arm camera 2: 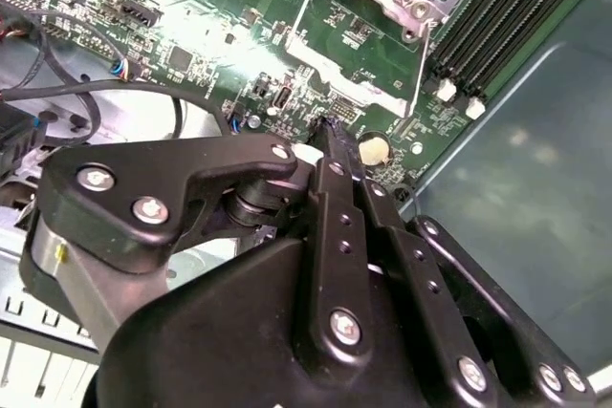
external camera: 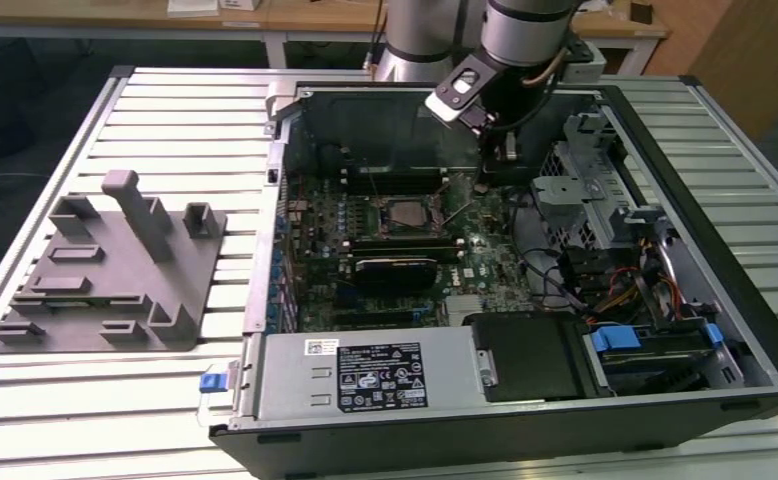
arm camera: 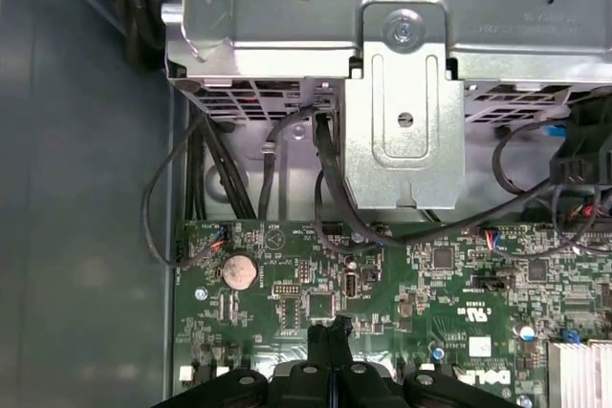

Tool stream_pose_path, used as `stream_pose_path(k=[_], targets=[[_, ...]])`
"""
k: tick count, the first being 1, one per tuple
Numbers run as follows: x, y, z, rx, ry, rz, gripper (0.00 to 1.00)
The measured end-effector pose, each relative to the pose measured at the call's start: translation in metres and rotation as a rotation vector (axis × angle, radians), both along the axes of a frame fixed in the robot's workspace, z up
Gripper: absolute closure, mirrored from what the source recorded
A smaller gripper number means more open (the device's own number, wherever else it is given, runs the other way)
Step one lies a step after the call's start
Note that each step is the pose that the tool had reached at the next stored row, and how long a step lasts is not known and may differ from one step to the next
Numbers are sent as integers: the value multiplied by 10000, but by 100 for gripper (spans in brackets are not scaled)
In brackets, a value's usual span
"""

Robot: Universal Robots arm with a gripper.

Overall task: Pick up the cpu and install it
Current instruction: 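Close the cpu cover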

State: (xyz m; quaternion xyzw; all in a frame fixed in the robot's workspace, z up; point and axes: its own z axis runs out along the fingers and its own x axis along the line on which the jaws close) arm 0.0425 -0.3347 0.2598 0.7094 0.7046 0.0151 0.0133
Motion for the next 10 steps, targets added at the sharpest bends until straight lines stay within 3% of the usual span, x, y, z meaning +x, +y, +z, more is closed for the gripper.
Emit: stream_pose_path(k=[6,10], targets=[[11,0,-107,-10,6,-1,89],[12,0,-149,-83,19,1,89]])
